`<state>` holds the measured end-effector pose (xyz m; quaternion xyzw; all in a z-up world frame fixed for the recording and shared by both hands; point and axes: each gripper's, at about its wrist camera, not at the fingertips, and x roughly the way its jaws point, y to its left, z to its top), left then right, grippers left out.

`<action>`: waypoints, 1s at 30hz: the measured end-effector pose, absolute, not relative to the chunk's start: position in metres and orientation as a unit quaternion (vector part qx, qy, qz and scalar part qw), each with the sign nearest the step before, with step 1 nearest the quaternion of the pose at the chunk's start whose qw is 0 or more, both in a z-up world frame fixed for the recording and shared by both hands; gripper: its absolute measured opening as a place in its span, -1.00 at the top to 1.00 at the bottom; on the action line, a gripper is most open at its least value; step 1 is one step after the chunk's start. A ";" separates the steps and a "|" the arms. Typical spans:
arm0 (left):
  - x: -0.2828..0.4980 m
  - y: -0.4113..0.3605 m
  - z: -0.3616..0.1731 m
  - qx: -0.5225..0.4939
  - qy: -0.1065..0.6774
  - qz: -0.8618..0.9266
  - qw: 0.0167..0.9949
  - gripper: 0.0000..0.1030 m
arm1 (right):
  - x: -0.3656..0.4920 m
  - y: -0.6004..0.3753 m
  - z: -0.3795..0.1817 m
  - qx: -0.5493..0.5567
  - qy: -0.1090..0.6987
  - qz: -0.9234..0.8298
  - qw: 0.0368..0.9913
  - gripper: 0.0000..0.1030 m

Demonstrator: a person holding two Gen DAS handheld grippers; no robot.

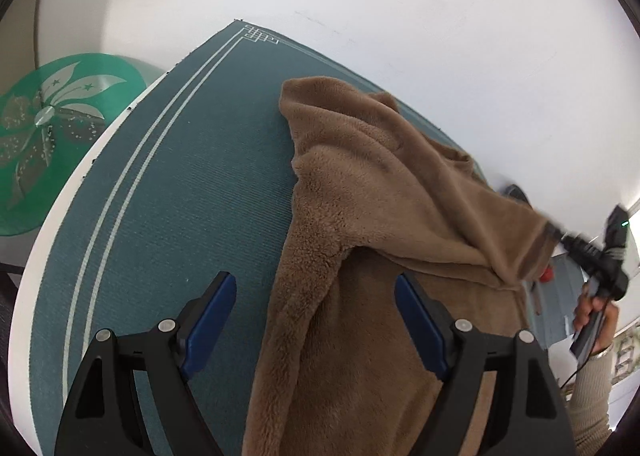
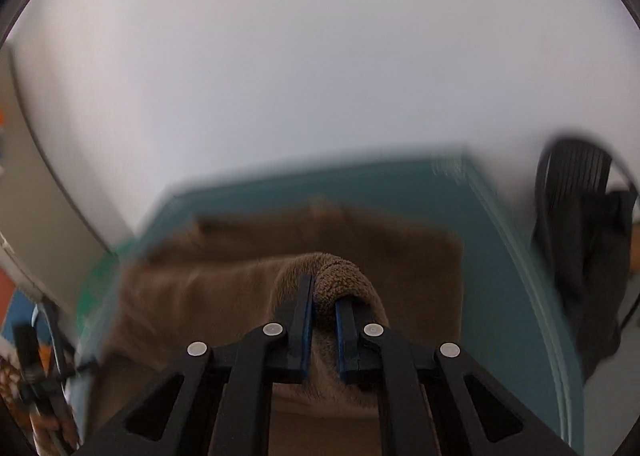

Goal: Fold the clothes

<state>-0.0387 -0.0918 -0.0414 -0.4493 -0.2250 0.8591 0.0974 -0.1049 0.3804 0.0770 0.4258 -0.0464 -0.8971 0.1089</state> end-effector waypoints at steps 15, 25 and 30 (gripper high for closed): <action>-0.064 -0.049 -0.029 -0.433 -0.019 0.900 0.039 -0.64 | -0.116 0.365 0.079 0.410 -0.035 -0.903 0.123 -0.59; -0.064 -0.036 -0.040 -0.406 0.023 0.909 0.085 -0.64 | -0.153 0.198 0.094 0.399 0.064 -0.852 0.333 -0.59; -0.072 -0.066 -0.048 -0.417 -0.067 0.901 0.099 -0.52 | -0.177 0.114 0.081 0.435 0.059 -0.794 0.421 -0.59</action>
